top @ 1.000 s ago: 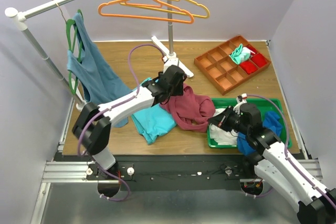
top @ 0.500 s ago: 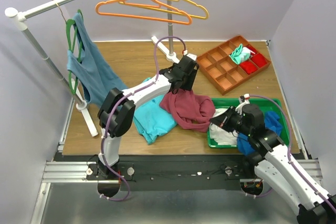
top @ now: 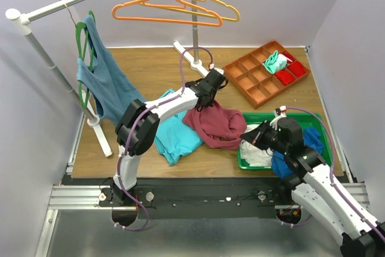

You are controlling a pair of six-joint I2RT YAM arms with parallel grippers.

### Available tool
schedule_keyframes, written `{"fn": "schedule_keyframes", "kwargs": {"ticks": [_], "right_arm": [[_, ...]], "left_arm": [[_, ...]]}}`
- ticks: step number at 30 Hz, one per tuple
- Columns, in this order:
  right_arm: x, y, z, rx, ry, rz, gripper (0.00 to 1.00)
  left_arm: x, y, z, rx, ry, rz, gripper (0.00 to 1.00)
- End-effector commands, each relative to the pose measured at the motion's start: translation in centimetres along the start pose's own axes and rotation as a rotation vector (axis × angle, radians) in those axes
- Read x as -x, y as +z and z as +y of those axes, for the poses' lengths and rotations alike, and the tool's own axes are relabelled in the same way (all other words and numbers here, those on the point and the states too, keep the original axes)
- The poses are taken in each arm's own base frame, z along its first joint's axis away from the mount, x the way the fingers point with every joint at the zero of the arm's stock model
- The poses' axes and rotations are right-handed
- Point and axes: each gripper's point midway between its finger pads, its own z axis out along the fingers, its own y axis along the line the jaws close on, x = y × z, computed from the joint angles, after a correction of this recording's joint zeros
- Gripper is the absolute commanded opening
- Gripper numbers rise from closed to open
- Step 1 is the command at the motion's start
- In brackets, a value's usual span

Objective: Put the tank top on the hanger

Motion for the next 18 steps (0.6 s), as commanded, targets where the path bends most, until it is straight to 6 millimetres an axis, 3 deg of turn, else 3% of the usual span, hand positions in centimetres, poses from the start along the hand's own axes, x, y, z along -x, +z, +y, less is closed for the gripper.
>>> {"fn": "schedule_keyframes", "kwargs": {"ticks": [1,5,7,11,13,15,17,18], "right_arm": [[2.1,-0.4,2.0,0.025,-0.032,-0.066,0.01],[3.4,-1.1,3.1,0.023,-0.055,-0.098,0.01],[4.1,-1.3,3.5,0.013,-0.069,-0.120,0.01],[6.4,-2.3,5.7,0.022,-0.101,-0.170,0.01],[8.3,-3.4,8.4,0.067,-0.127,-0.217,0.01],[9.9,-3.3,10.5,0.088,-0.154,-0.238,0.01],[12.9,-5.3,15.4,0.172,-0.189,-0.300,0.01],[13.9,-4.3,16.5,0.166,-0.213,-0.292,0.01]], "left_arm": [[4.4,-4.7,2.8,0.113,-0.121,-0.177,0.00],[7.1,-9.7,5.4,0.169,-0.210,-0.315,0.00],[7.5,-11.2,6.5,0.194,-0.237,-0.348,0.00],[8.6,-16.4,8.7,0.226,-0.303,-0.427,0.00],[9.0,-18.6,9.4,0.223,-0.338,-0.459,0.00],[10.1,-22.7,10.6,0.203,-0.383,-0.528,0.00],[11.0,-26.9,11.6,0.173,-0.416,-0.601,0.00],[12.1,-29.3,12.1,0.152,-0.439,-0.652,0.00]]}}
